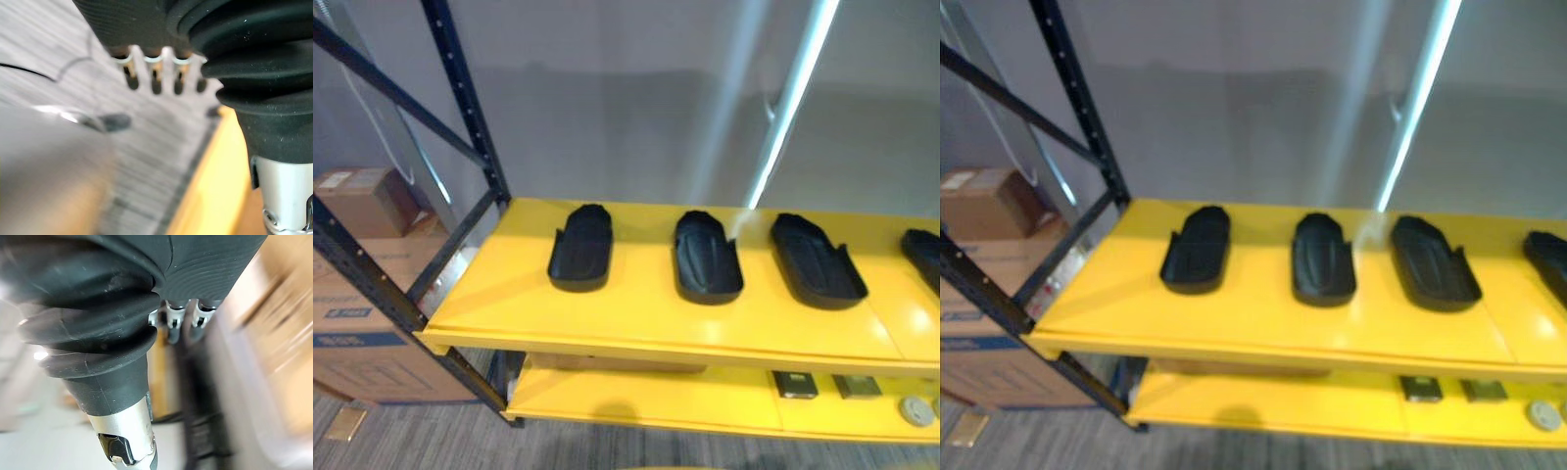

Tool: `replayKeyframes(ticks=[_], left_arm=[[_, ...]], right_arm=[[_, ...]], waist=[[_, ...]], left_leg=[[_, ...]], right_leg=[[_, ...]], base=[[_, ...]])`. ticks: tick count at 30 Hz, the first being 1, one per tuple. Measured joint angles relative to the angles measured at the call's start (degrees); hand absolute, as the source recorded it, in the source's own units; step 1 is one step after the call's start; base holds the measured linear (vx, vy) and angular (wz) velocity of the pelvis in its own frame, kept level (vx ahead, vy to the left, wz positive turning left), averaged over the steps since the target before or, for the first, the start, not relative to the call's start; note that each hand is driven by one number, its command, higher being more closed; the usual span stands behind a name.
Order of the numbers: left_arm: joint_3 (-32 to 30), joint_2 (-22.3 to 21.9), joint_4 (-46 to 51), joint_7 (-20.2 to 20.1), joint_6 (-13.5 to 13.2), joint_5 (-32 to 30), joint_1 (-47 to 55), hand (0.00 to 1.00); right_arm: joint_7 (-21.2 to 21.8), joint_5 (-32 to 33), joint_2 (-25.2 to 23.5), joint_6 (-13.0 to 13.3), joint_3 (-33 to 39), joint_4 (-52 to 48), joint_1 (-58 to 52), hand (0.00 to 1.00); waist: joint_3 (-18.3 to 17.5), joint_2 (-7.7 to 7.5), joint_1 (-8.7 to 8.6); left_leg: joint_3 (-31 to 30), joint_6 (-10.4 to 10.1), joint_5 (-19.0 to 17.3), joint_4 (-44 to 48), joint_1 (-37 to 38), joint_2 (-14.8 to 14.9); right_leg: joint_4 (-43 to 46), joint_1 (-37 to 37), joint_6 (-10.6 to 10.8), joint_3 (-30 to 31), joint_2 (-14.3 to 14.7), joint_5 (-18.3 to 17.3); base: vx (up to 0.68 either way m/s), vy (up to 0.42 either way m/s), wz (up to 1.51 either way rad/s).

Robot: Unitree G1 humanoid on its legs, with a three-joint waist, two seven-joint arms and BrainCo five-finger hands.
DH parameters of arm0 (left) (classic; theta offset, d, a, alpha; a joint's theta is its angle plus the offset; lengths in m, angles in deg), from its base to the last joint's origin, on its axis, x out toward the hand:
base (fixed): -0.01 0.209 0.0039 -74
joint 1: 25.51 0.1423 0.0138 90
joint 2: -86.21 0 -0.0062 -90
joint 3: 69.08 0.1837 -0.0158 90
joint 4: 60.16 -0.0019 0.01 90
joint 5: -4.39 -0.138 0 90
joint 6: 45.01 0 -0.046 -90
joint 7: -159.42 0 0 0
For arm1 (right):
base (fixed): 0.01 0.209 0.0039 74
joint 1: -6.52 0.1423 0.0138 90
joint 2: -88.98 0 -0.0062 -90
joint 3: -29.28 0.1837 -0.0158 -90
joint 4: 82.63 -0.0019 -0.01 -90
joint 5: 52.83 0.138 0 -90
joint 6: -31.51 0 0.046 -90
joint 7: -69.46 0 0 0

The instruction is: Walk over and take plastic housings, then place them on the shelf

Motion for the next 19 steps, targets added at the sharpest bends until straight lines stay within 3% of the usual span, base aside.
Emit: replayKeyframes(ticks=[2,4,5,9,12,13,16,17,19], left_arm=[[1.52,0.01,0.03,-0.35,-0.19,0.02,-1.2,0.0],[2.31,-0.04,0.06,-1.27,-0.16,0.0,-2.43,0.0],[3.17,-0.01,0.09,-1.78,-0.08,-0.07,-3.37,0.0],[3.68,0.03,0.08,-2.21,0.46,-0.61,-3.17,0.0],[3.59,0.24,0.07,-2.16,0.77,-0.62,-2.33,0.0],[3.54,0.47,0.12,-2.13,0.79,-0.56,-2.37,0.0],[3.46,0.65,0.13,-1.83,1.76,-0.5,-2.86,0.0],[3.39,0.67,0.21,-1.79,1.82,-0.45,-2.98,0.0],[2.63,0.66,0.15,-1.75,1.93,-0.08,-3.13,0.0]], right_arm=[[6.27,0.76,-3.95,-1.22,-3.86,1.58,-0.36,0.0],[12.34,0.02,-5.92,-4.64,-8.98,3.93,-0.18,0.0],[17.58,-2.14,-6.75,-7.62,-13.43,6.35,0.11,0.0],[25.26,-9.65,-7.86,-10.55,-22.5,10.52,2.29,0.0],[24.95,-16.62,-7.94,-10.53,-28.3,11.02,4.18,0.0],[23.27,-18.9,-7.91,-9.94,-29.63,11.09,5.05,0.0],[20.89,-21.15,-7.63,-9.58,-32.92,11.1,6.51,0.0],[21.26,-21.06,-7.55,-10.04,-33.54,11.15,6.57,0.0],[26.7,-20.82,-6.97,-13.51,-34.3,13.59,6.58,0.0]], waist=[[0.08,0.06,0.2],[0.13,0.12,0.75],[0.39,0.07,1.82],[1.1,-0.34,3.63],[2.04,-1.24,5.16],[2.55,-0.8,5.74],[3.78,-0.99,6.34],[4.21,-1.1,6.33],[5.32,-1.42,6.28]], left_leg=[[0.02,0.05,-0.03,-0.01,-0.05,-0.27],[-0.27,0.12,-0.08,-0.01,-0.11,-0.48],[-1.08,0.2,-0.13,-0.01,-0.18,-0.53],[-3.15,0.54,-0.36,-0.01,-0.32,-0.81],[-4.88,0.41,-0.49,0.01,-0.28,-0.98],[-5.17,0.35,-0.54,0.02,-0.26,-1.02],[-4.96,0.3,-0.64,0.09,0.57,-1.05],[-4.77,0.31,-0.64,0.18,0.78,-1.05],[-4.6,0.32,-0.63,0.34,1.87,-1.04]], right_leg=[[-0.07,-0.04,-0.15,-0.16,-0.3,0.1],[-0.12,0.1,-0.56,-0.29,-0.48,-0.14],[-0.33,0.59,-1.18,-0.94,-0.53,-0.57],[-1.37,2.34,-1.09,-3.23,-0.97,-0.72],[-1.84,4.11,-0.96,-5.01,-1.18,-0.65],[-1.83,4.27,-0.51,-5.21,-1.21,-0.44],[-1.96,5.08,-0.08,-5.2,-1.15,-0.15],[-1.96,5.26,-0.05,-5.2,-1.13,-0.12],[-1.99,6.39,-0.06,-5.46,-1.09,-0.12]], base=[[0.0,0.008,-0.03],[0.01,0.018,0.1],[0.03,0.01,0.22],[0.06,0.006,0.32],[0.13,0.002,0.27],[0.15,0.0,0.24],[0.15,0.002,0.01],[0.11,0.003,0.01],[0.07,-0.002,0.01]])
